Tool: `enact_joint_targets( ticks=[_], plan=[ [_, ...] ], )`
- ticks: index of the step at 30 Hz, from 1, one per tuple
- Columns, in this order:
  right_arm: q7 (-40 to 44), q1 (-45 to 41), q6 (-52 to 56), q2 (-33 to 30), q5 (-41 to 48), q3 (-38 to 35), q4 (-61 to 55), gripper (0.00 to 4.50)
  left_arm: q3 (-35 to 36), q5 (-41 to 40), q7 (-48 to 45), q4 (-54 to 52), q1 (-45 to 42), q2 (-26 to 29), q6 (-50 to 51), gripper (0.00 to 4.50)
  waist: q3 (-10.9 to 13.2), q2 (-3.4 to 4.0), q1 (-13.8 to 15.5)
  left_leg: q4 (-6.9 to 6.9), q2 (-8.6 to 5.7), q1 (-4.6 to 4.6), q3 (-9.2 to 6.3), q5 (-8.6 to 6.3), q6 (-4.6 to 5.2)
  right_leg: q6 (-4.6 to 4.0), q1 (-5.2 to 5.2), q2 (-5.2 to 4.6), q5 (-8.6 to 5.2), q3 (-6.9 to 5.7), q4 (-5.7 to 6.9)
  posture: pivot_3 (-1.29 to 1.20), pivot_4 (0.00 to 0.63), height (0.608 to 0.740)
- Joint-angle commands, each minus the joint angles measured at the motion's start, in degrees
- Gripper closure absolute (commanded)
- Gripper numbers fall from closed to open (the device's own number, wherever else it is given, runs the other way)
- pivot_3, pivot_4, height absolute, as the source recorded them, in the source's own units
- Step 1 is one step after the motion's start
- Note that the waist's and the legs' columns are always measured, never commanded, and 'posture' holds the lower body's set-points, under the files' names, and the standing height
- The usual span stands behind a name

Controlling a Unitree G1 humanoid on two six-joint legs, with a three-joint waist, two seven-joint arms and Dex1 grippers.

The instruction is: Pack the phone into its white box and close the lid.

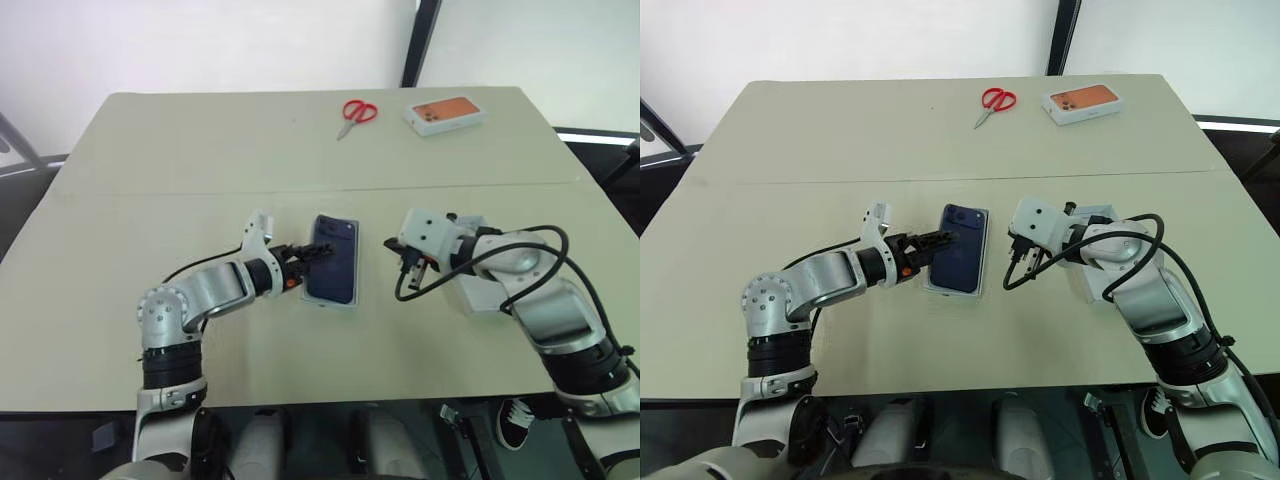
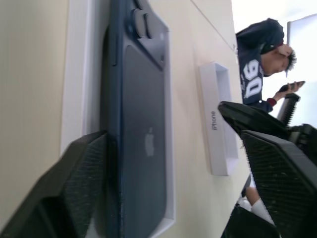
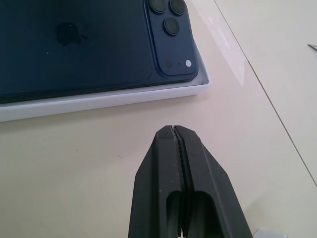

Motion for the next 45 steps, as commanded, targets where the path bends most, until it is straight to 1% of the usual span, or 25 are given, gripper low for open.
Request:
enact_joint_targets(
  ticks=[1, 3, 8, 9, 11, 13, 15, 16, 17, 18, 19, 21, 24, 25, 27, 29, 34, 36, 39, 42, 45],
  plan=[
    [-0.24, -1.08, -0.96, -0.38, 0.28, -0.21, -0.97, 4.5, -1.89, -5.77, -0.16, -3.18, 0.06, 3.07, -2.68, 0.23, 0.0, 0.0, -0.01, 0.0, 0.0, 0.0, 0.0, 0.0, 0.0, 0.0, 0.0, 0.0, 0.0, 0.0, 0.0, 0.0, 0.15, 0.74],
    [-0.2, -1.26, -1.04, -0.37, 0.31, -0.14, -0.78, 4.5, -2.75, -8.05, -0.83, -4.04, 0.64, 6.55, -3.16, 0.23, 0.0, 0.0, -0.08, 0.0, 0.01, 0.0, -0.01, 0.0, 0.0, 0.0, 0.0, 0.01, 0.0, 0.0, 0.0, 0.0, 0.15, 0.74],
    [-0.11, -1.7, -1.28, -0.36, 0.45, -0.03, -0.39, 4.5, -3.71, -13.02, -5.26, -6.13, 2.59, 18.06, -3.25, 0.23, -0.01, 0.02, -0.13, -0.02, 0.03, 0.03, 0.0, 0.0, 0.0, -0.01, 0.0, 0.04, -0.01, 0.01, 0.01, 0.0, 0.15, 0.74],
    [-0.08, -1.85, -1.41, -0.31, 0.46, 0.02, -0.22, 4.5, -3.64, -12.22, -6.99, -6.45, 2.63, 20.73, -2.6, 0.23, -0.01, 0.02, -0.12, -0.02, 0.03, 0.02, -0.01, 0.0, 0.0, -0.01, 0.0, 0.04, -0.01, 0.0, 0.01, 0.0, 0.15, 0.74],
    [-0.05, -2.01, -1.56, -0.27, 0.49, 0.09, -0.05, 4.5, -4.14, -10.88, -9.32, -6.84, 2.75, 24.11, -2.36, 0.23, -0.01, 0.02, -0.09, -0.01, 0.03, 0.01, -0.01, 0.0, 0.0, -0.01, 0.0, 0.03, -0.01, 0.0, 0.0, 0.0, 0.15, 0.74],
    [-0.09, -2.21, -1.78, -0.24, 0.47, 0.21, 0.19, 4.5, -3.07, -4.36, -14.1, -6.5, 3.15, 27.67, -3.2, 0.23, -0.01, 0.03, 0.01, -0.02, 0.02, 0.02, -0.01, 0.0, 0.01, -0.01, 0.03, 0.01, -0.01, 0.01, -0.01, 0.0, 0.15, 0.74],
    [-0.1, -2.43, -1.98, -0.22, 0.44, 0.32, 0.46, 4.5, -2.62, 2.01, -18.62, -6.47, 3.4, 29.86, -4.61, 0.23, -0.01, 0.03, -0.05, -0.02, -0.06, 0.02, -0.01, 0.0, 0.02, -0.02, 0.04, 0.03, -0.01, -0.01, -0.02, 0.0, 0.15, 0.74],
    [-0.16, -2.52, -2.02, -0.19, 0.41, 0.35, 0.55, 4.5, -3.67, 7.36, -22.1, -7.94, 3.92, 31.89, -5.44, 0.23, -0.01, 0.03, -0.09, -0.03, -0.07, 0.02, 0.0, 0.0, 0.03, -0.02, 0.04, 0.04, -0.01, 0.0, -0.02, 0.0, 0.15, 0.74],
    [-0.2, -2.56, -2.04, -0.17, 0.39, 0.37, 0.6, 4.5, -4.48, 11.32, -24.93, -9.03, 4.37, 33.26, -6.04, 0.74, 0.0, 0.04, -0.15, -0.03, -0.07, 0.02, 0.01, 0.0, 0.03, -0.02, 0.03, 0.07, -0.01, -0.01, -0.02, 0.0, 0.15, 0.74],
    [-0.26, -2.64, -2.08, -0.14, 0.35, 0.43, 0.71, 4.5, -5.44, 16.82, -28.08, -10.51, 5.31, 34.37, -8.29, 1.07, 0.0, 0.05, -0.24, -0.06, -0.06, 0.02, 0.01, 0.0, 0.03, -0.02, 0.02, 0.09, -0.01, -0.01, -0.03, 0.0, 0.15, 0.74],
    [-0.35, -2.65, -2.03, -0.15, 0.22, 0.55, 0.75, 4.5, -7.14, 21.41, -31.24, -11.6, 5.71, 35.61, -9.53, 1.51, 0.01, 0.06, -0.24, -0.1, -0.05, 0.03, 0.04, -0.01, 0.03, -0.02, 0.01, 0.09, -0.02, 0.0, -0.04, 0.0, 0.15, 0.74],
    [-0.44, -2.48, -1.95, -0.29, -0.04, 0.75, 0.64, 4.5, -10.91, 29.44, -36.77, -13.24, 5.98, 37.32, -12.12, 2.56, 0.01, 0.06, -0.19, -0.13, -0.04, 0.03, 0.04, -0.06, 0.13, -0.03, 0.0, 0.1, -0.02, 0.0, -0.05, 0.0, 0.15, 0.74],
    [-0.34, -1.87, -2.03, -0.9, -0.77, 1.53, 0.2, 4.5, -19.1, 42.71, -45.42, -15.7, 5.42, 40.1, -17.33, 4.13, 0.01, 0.06, -0.07, -0.12, -0.04, 0.02, 0.04, -0.12, 0.24, -0.03, 0.03, 0.1, -0.02, 0.0, -0.07, 0.0, 0.15, 0.74],
    [-0.22, -1.55, -2.02, -1.1, -1.02, 1.98, -0.08, 4.5, -22.44, 47.51, -48.82, -16.24, 4.81, 40.53, -20.11, 4.44, 0.02, 0.07, -0.05, -0.12, -0.04, 0.02, 0.04, -0.13, 0.25, -0.03, 0.03, 0.09, -0.02, 0.0, -0.07, 0.0, 0.15, 0.74],
    [-0.02, -1.03, -2.32, -1.49, -2.13, 3.53, -0.34, 4.5, -28.37, 55.85, -53.42, -15.2, 2.6, 39.84, -24.31, 4.44, 0.02, 0.08, 0.05, -0.12, -0.04, 0.02, 0.05, -0.14, 0.26, -0.03, 0.03, 0.08, -0.02, 0.0, -0.09, 0.0, 0.15, 0.74],
    [-0.24, -0.98, -2.65, -1.21, -3.19, 4.97, -0.02, 4.5, -31.76, 61.61, -56.22, -12.3, 0.33, 37.74, -26.96, 4.44, 0.02, 0.08, 0.02, -0.12, -0.05, 0.02, 0.05, -0.15, 0.29, -0.03, 0.06, 0.09, -0.02, -0.01, -0.1, 0.0, 0.15, 0.74],
    [-2.43, -3.18, -1.16, 1.83, -6.19, 8.78, 3.52, 4.5, -36.52, 70.46, -61.79, -4.77, -5.34, 30.08, -30.36, 4.44, 0.03, 0.07, -0.28, -0.09, -0.03, 0.01, 0.05, -0.2, 0.4, -0.02, 0.04, 0.1, -0.01, -0.02, -0.07, 0.0, 0.15, 0.74],
    [-2.88, -3.76, -1.13, 2.71, -7.18, 9.78, 4.62, 4.5, -38.22, 73.5, -64.29, -3.24, -6.46, 28.61, -30.92, 4.44, 0.03, 0.07, -0.31, -0.07, -0.04, 0.01, 0.05, -0.19, 0.41, -0.02, 0.03, 0.11, -0.01, -0.02, -0.05, 0.0, 0.15, 0.74],
    [-3.31, -4.3, -1.04, 4.08, -7.81, 10.7, 5.38, 4.5, -39.69, 76.25, -67.83, -2.03, -7.02, 26.85, -30.87, 4.44, 0.03, 0.07, -0.27, -0.08, -0.02, 0.0, 0.05, -0.19, 0.41, -0.01, 0.01, 0.13, -0.02, -0.03, -0.06, 0.0, 0.15, 0.74],
    [-3.34, -4.22, -0.75, 5.21, -8.06, 11.23, 5.08, 4.5, -38.32, 76.47, -68.66, -1.22, -7.26, 23.39, -29.6, 4.44, 0.03, 0.07, -0.01, -0.03, -0.02, -0.02, 0.03, -0.18, 0.42, -0.01, 0.02, 0.12, -0.02, -0.03, -0.05, 0.0, 0.15, 0.74],
    [-2.94, -3.86, -0.4, 5.14, -8.12, 11.12, 4.11, 4.5, -37.14, 75.8, -69.12, -2.73, -7.22, 20.18, -27.59, 4.44, 0.03, 0.07, 0.07, 0.05, -0.03, -0.02, 0.0, -0.15, 0.5, 0.0, 0.09, 0.04, -0.01, -0.07, -0.03, 0.0, 0.15, 0.74]
  ],
)
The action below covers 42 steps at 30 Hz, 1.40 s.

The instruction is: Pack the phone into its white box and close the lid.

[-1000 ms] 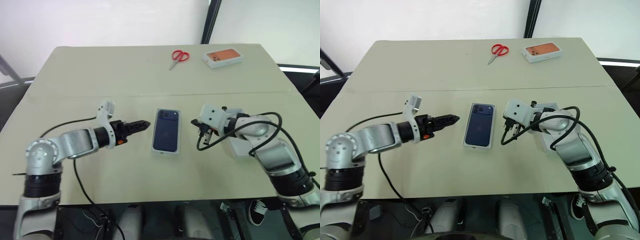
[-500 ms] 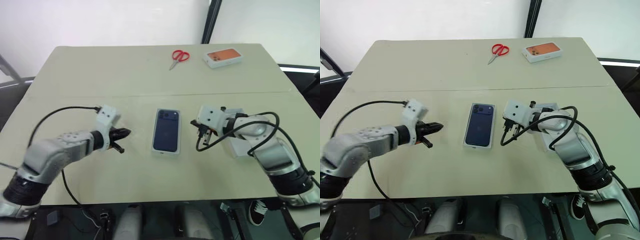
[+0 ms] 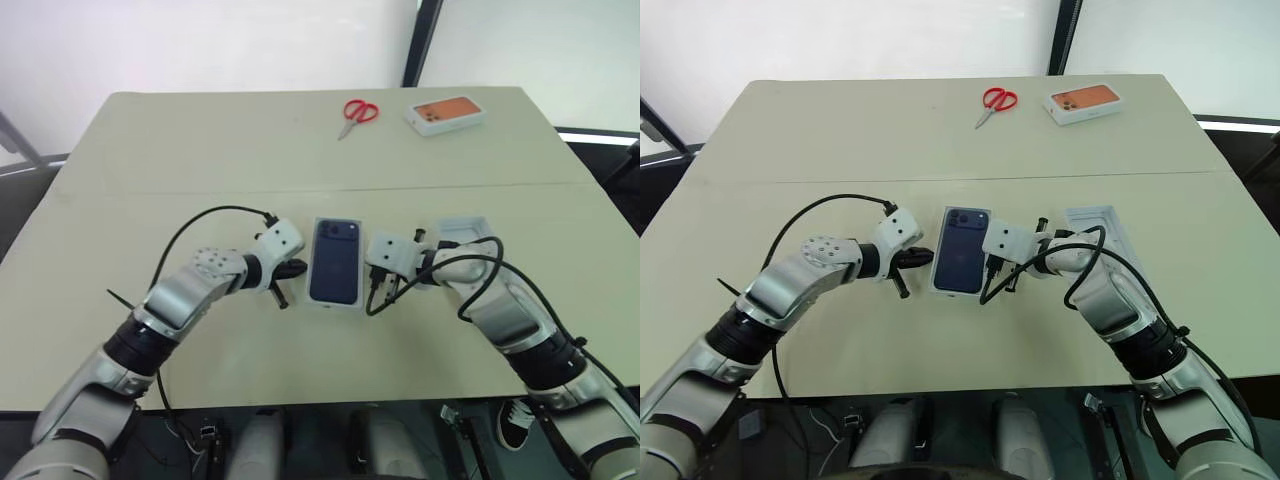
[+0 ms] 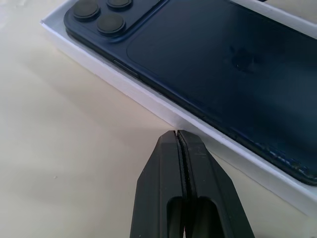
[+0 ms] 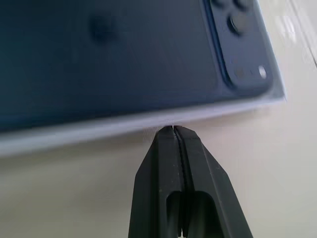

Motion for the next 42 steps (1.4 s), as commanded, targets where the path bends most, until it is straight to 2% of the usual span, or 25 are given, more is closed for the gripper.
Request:
enact_joint_targets(
  ticks=[1, 9, 16, 27, 42],
  plan=[
    [0.52, -0.63, -0.01, 0.09, 0.13, -0.68, -2.82, 4.5, 1.23, -1.18, -1.55, -3.73, -0.49, -3.75, 1.77, 4.44, 0.0, 0.0, -0.01, 0.01, -0.01, 0.0, 0.0, 0.0, 0.01, 0.0, 0.0, -0.02, 0.0, 0.0, 0.01, 0.0, 0.15, 0.74],
    [3.85, 2.51, 1.5, -4.65, 1.62, -3.61, -8.38, 4.5, -0.98, 0.74, -2.31, -4.83, -1.48, -10.6, 5.11, 4.44, 0.0, 0.01, -0.15, 0.01, -0.02, -0.01, 0.0, -0.01, 0.02, 0.01, 0.0, 0.0, 0.0, 0.0, 0.02, 0.0, 0.15, 0.74],
    [7.46, 9.0, 2.45, -10.51, 3.18, -7.78, -13.62, 4.5, -2.11, 2.7, -3.83, -0.7, -3.05, -16.65, 6.13, 4.44, -0.01, 0.02, -0.07, 0.04, -0.03, 0.0, 0.0, -0.02, 0.04, 0.01, 0.04, -0.01, 0.0, 0.0, 0.0, 0.0, 0.15, 0.74],
    [7.08, 11.61, 2.87, -12.1, 2.42, -9.95, -13.36, 4.5, -2.37, 4.1, -6.17, -0.57, -2.8, -19.12, 7.23, 4.44, -0.01, 0.02, -0.09, 0.05, -0.02, 0.02, 0.0, -0.02, 0.04, 0.01, 0.05, -0.01, 0.0, 0.0, 0.02, 0.0, 0.15, 0.74],
    [7.05, 10.6, 1.3, -12.86, 1.99, -9.83, -11.41, 4.5, -2.08, 5.51, -7.73, -2.0, -2.38, -18.29, 8.7, 4.44, -0.01, 0.02, -0.12, 0.06, -0.01, 0.02, 0.0, -0.02, 0.04, 0.01, 0.06, -0.01, 0.0, 0.0, 0.02, 0.0, 0.15, 0.74]
  ],
)
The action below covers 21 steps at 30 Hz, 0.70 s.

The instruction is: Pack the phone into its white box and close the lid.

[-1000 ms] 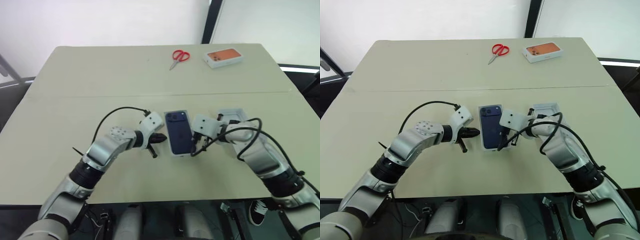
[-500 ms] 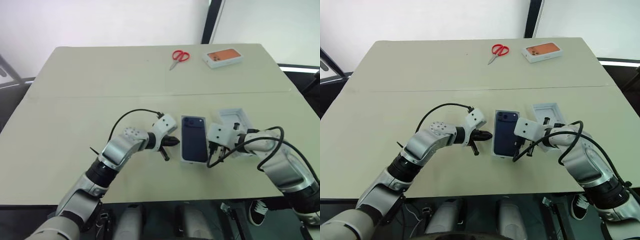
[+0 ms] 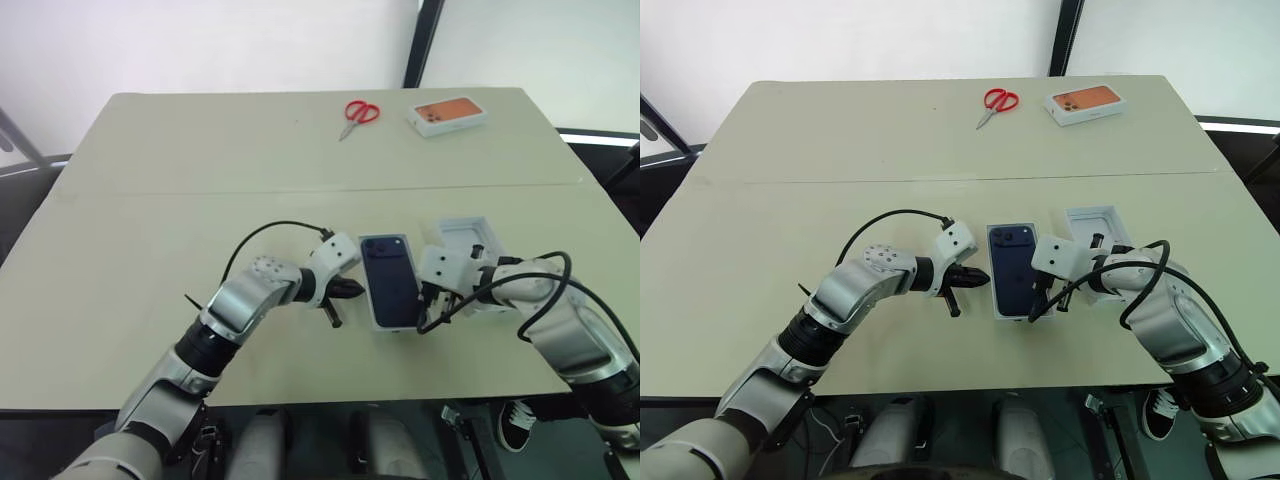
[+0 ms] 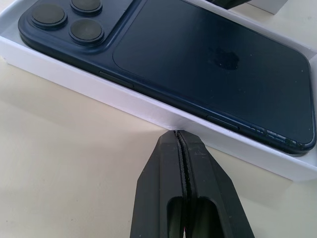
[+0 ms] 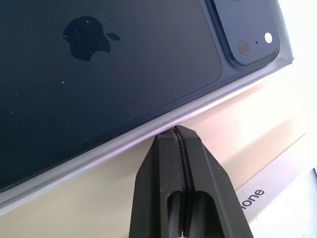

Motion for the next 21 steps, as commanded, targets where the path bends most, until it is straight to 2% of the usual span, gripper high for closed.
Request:
enact_joint_targets(
  ticks=[1, 5, 6, 8, 13, 14, 17, 21],
  plan=[
    [0.16, -1.52, -2.15, 0.22, 0.98, -0.14, -1.59, 4.5, -0.85, -0.69, -1.41, -2.59, -0.61, -1.23, -1.03, 4.44, 0.0, 0.0, -0.01, 0.0, 0.0, 0.0, 0.0, 0.0, 0.0, 0.0, 0.0, 0.0, 0.0, 0.0, 0.0, 0.0, 0.15, 0.74],
    [-0.01, -2.72, -1.14, -0.35, 1.14, -1.63, -0.57, 4.5, 0.03, -0.46, -1.15, -2.49, -0.65, -0.86, -1.17, 4.44, 0.0, 0.0, -0.02, 0.0, 0.0, 0.0, 0.0, 0.0, 0.0, 0.0, 0.0, 0.0, 0.0, 0.0, 0.0, 0.0, 0.15, 0.74],
    [0.2, -3.19, -0.7, -0.67, 1.54, -2.44, -0.57, 4.25, 0.57, -0.67, -1.27, -2.81, -0.54, -0.48, -1.14, 4.48, 0.0, 0.0, -0.02, 0.0, 0.0, 0.0, 0.0, 0.0, 0.0, 0.0, 0.0, 0.0, 0.0, 0.0, 0.0, 0.0, 0.15, 0.74],
    [1.46, -4.67, 2.23, -0.89, 4.2, -5.32, -1.87, 3.63, 2.01, -1.16, -1.91, -3.86, -0.09, 1.03, -1.33, 4.5, 0.0, 0.0, -0.02, 0.01, 0.0, 0.0, 0.0, 0.0, 0.0, 0.0, 0.0, 0.0, 0.0, 0.0, 0.0, 0.0, 0.15, 0.74],
    [1.85, -5.8, 5.45, -1.87, 6.98, -7.8, -3.66, 1.09, 3.98, -1.77, -2.87, -5.25, 0.77, 2.98, -2.49, 4.5, 0.0, 0.02, -0.03, -0.01, 0.08, 0.01, -0.02, 0.0, 0.0, 0.0, 0.0, 0.02, 0.0, 0.0, 0.0, 0.0, 0.15, 0.74],
    [0.79, -6.28, 13.27, -1.33, 8.07, -9.94, -4.28, 0.63, 5.79, -1.96, -3.66, -5.85, 1.85, 4.61, -4.8, 4.5, 0.0, 0.02, -0.03, 0.0, 0.08, 0.01, -0.01, 0.0, 0.0, 0.0, 0.01, 0.02, 0.0, 0.0, 0.0, 0.0, 0.15, 0.74],
    [-2.29, -8.74, 34.64, 1.8, 11.82, -15.3, -4.23, 0.63, 9.92, -1.43, -6.24, -6.74, 5.56, 8.0, -16.56, 4.5, -0.01, 0.02, -0.21, 0.0, 0.12, 0.01, -0.01, 0.0, 0.0, 0.0, 0.01, -0.02, 0.0, 0.01, 0.0, 0.0, 0.15, 0.74],
    [-6.86, -9.9, 48.15, 2.52, 13.5, -15.71, -4.13, 0.63, 14.01, -3.7, -11.28, -6.36, 10.59, 9.02, -30.99, 4.5, -0.03, 0.08, 0.18, -0.02, 0.15, 0.01, 0.0, 0.0, 0.0, -0.02, -0.01, -0.07, 0.0, 0.02, 0.0, 0.0, 0.15, 0.74]
  ],
)
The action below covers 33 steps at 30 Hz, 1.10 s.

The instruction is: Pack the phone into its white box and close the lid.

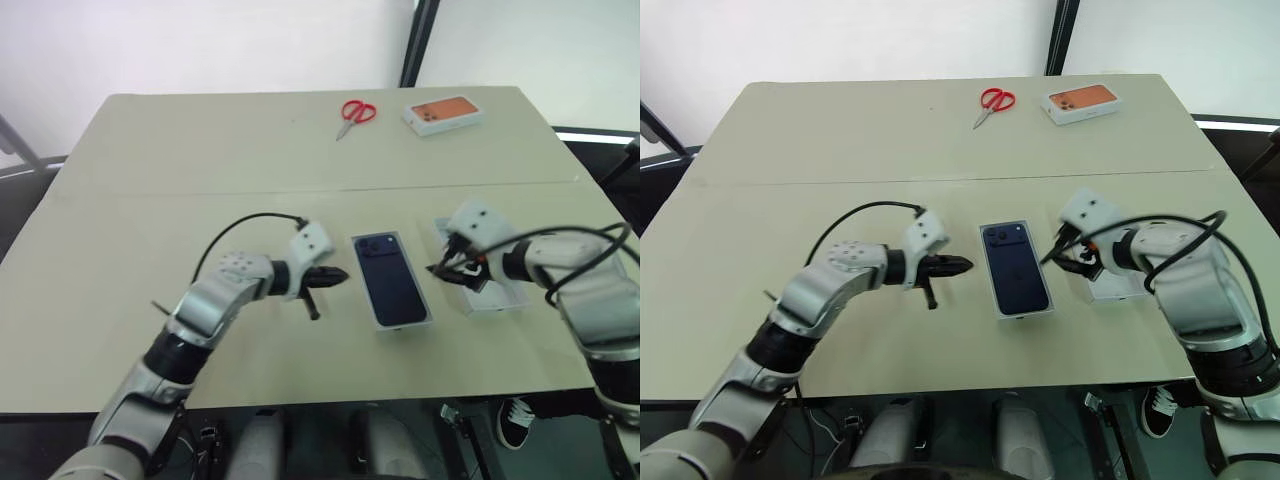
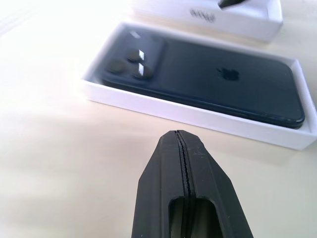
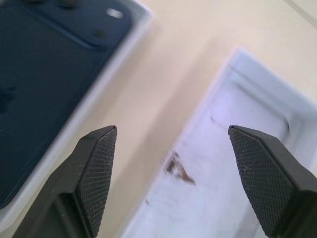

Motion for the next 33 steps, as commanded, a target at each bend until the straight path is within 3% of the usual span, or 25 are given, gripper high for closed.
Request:
enact_joint_targets(
  ticks=[1, 13, 16, 22, 31, 33],
  plan=[
    [-4.08, -1.32, 10.71, -0.27, 2.01, -0.97, -1.22, 0.63, 4.08, -3.82, -6.19, -1.62, 2.5, 0.41, -10.42, 4.5, 0.0, 0.0, 0.34, 0.01, -0.02, -0.01, 0.0, 0.0, 0.0, 0.0, 0.02, -0.04, 0.0, 0.0, -0.03, 0.0, 0.15, 0.74],
    [-15.76, -8.52, 15.63, 4.87, 13.22, -2.17, 11.27, 0.63, 4.98, -7.15, -17.66, 0.12, 5.62, 4.47, -15.0, 4.5, 0.0, 0.06, -0.07, 0.02, -0.06, -0.01, 0.05, -0.05, 0.1, 0.0, 0.03, 0.0, 0.0, -0.02, -0.01, 0.0, 0.15, 0.74],
    [-19.6, -9.65, 15.63, 5.53, 14.56, -1.76, 13.74, 1.46, 4.88, -6.34, -17.32, 0.18, 6.21, 4.27, -15.74, 4.5, 0.0, 0.06, -0.19, 0.02, -0.05, -0.01, 0.06, -0.05, 0.11, 0.01, 0.02, 0.0, 0.0, -0.01, 0.0, 0.0, 0.15, 0.74],
    [-23.46, -11.62, 15.63, 4.92, 21.75, -1.78, 15.56, 4.45, 5.49, -5.59, -15.78, 0.0, 8.12, 4.2, -16.93, 4.5, 0.0, 0.07, -0.2, 0.02, -0.03, -0.01, 0.05, -0.05, 0.11, 0.01, 0.01, 0.02, 0.0, -0.01, 0.01, 0.0, 0.15, 0.74],
    [-28.8, -17.13, 15.63, 0.73, 39.59, -4.82, 14.76, 4.45, 7.79, -6.09, -13.36, 2.31, 9.63, 3.92, -18.2, 4.5, 0.04, 0.14, -0.25, 0.01, -0.02, -0.01, 0.07, -0.06, 0.12, 0.01, -0.01, 0.02, 0.0, 0.0, 0.02, 0.0, 0.15, 0.74],
    [-27.82, -21.52, 15.63, -1.42, 53.3, -4.3, 17.26, 4.45, 8.83, -4.62, -11.44, 5.32, 9.6, 4.16, -19.02, 4.5, 0.07, 0.18, -0.36, 0.0, -0.01, -0.01, 0.08, -0.06, 0.12, 0.01, -0.02, 0.04, 0.0, 0.0, 0.02, 0.0, 0.15, 0.74]
  ],
)
